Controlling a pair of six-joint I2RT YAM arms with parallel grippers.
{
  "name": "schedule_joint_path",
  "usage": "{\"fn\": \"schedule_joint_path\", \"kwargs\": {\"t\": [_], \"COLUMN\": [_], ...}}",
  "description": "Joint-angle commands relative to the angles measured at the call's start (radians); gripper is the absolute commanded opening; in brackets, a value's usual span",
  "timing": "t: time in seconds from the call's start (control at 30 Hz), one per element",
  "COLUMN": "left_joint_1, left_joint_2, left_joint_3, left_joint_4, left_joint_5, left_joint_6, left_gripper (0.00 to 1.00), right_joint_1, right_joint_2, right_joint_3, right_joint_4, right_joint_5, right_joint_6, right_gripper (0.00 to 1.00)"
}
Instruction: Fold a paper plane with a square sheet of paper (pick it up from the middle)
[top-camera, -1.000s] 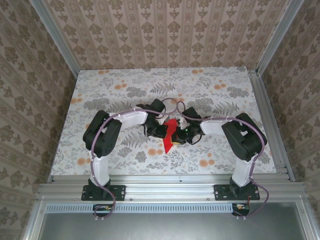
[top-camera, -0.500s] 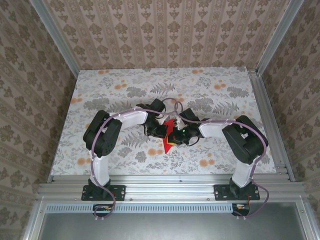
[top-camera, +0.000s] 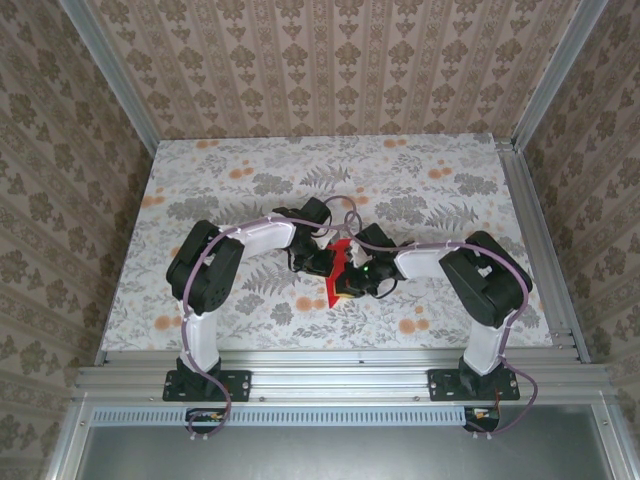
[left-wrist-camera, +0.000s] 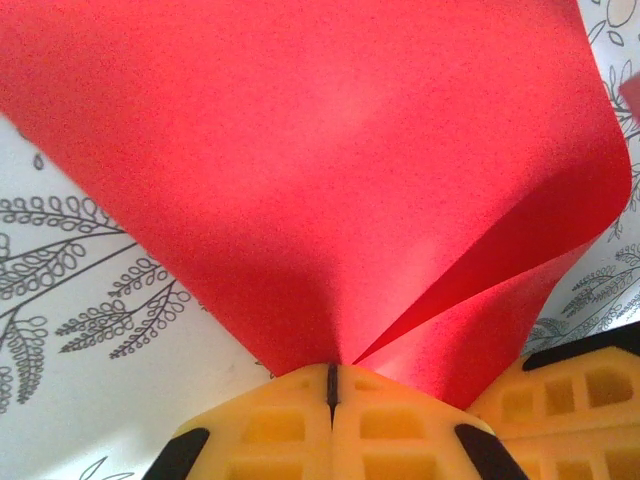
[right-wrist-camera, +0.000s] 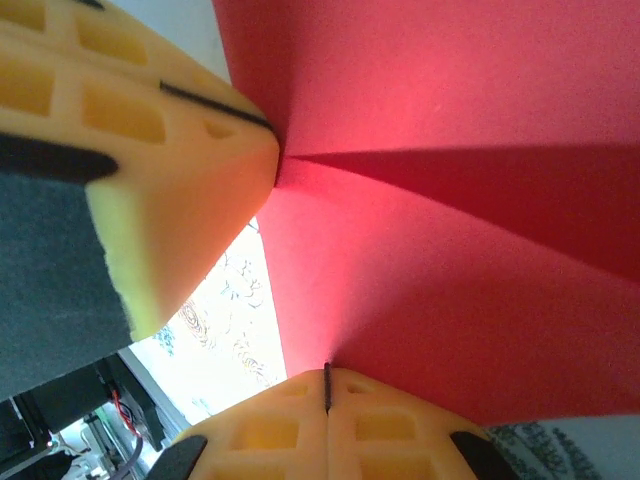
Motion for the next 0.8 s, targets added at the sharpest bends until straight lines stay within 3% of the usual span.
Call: {"fn": "schedule_joint_path", "kwargs": {"t": [0.0,0.33,0.77], "left_joint_1": [0.0,0.001,0.007], "left_joint_2": [0.088,0.094,0.095], "left_joint_3": [-0.029,-0.039,-0.049], "left_joint_4": [-0.034,-0.025,-0.006], "left_joint_5": [-0.11,-0.102,-0.096], "left_joint_6": [0.03,0.031,0.029], "left_gripper": [0.05,0.05,0.05], "right_joint_1": [0.033,0.059,0.074], "right_joint_2": [-0.015,-0.054,-0.113], "right_joint_3": [-0.033,-0.056,-0.084], "right_joint_4": [-0.062,-0.086,0.115], "right_joint_5": [0.004,0.038,0.037], "right_joint_6": [-0.001,-0.002,0.163], "right_gripper": [0.07,0.07,0.08]}}
